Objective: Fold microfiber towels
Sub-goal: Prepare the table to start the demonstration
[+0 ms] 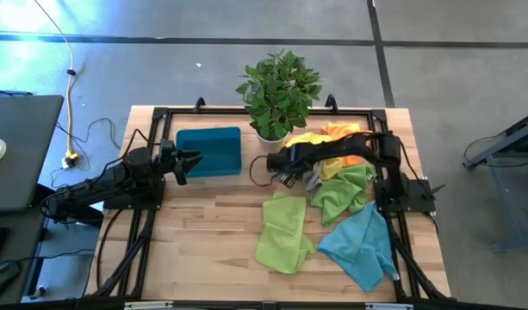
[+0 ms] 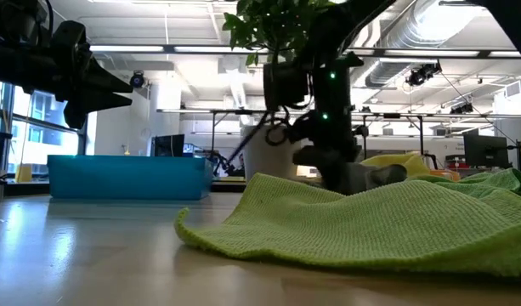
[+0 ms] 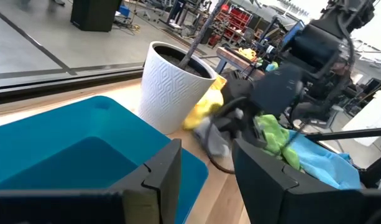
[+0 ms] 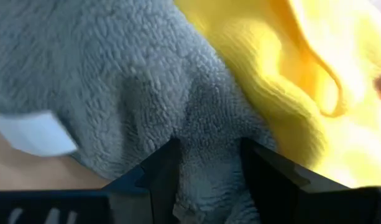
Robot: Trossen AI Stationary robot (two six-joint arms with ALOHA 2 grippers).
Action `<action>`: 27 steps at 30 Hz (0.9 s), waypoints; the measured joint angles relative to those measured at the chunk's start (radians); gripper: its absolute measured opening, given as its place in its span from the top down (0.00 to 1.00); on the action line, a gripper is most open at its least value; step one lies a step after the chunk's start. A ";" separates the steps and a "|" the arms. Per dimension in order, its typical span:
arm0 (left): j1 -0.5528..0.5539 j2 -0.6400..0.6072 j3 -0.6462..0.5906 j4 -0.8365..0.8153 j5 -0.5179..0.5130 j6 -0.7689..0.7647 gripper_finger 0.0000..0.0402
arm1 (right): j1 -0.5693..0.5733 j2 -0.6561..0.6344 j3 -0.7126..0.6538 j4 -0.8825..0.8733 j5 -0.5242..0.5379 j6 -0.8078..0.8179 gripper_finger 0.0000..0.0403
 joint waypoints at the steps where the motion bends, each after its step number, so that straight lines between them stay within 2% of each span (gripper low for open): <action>1: 0.000 0.000 0.000 0.000 0.000 0.000 0.67 | -0.017 0.000 0.000 -0.015 0.000 -0.014 0.59; 7: 0.000 0.000 0.000 0.000 0.000 0.000 0.67 | -0.124 -0.004 -0.017 -0.133 0.034 -0.091 0.59; 14: 0.000 0.000 0.000 0.000 0.000 0.000 0.67 | -0.193 -0.093 -0.198 -0.127 0.026 -0.078 0.59; 22: 0.000 0.000 0.000 0.000 0.000 0.000 0.67 | -0.198 -0.277 -0.399 0.058 0.022 0.074 0.59; 27: 0.000 0.000 0.000 0.000 0.000 0.000 0.67 | -0.189 -0.420 -0.453 0.102 0.022 0.197 0.59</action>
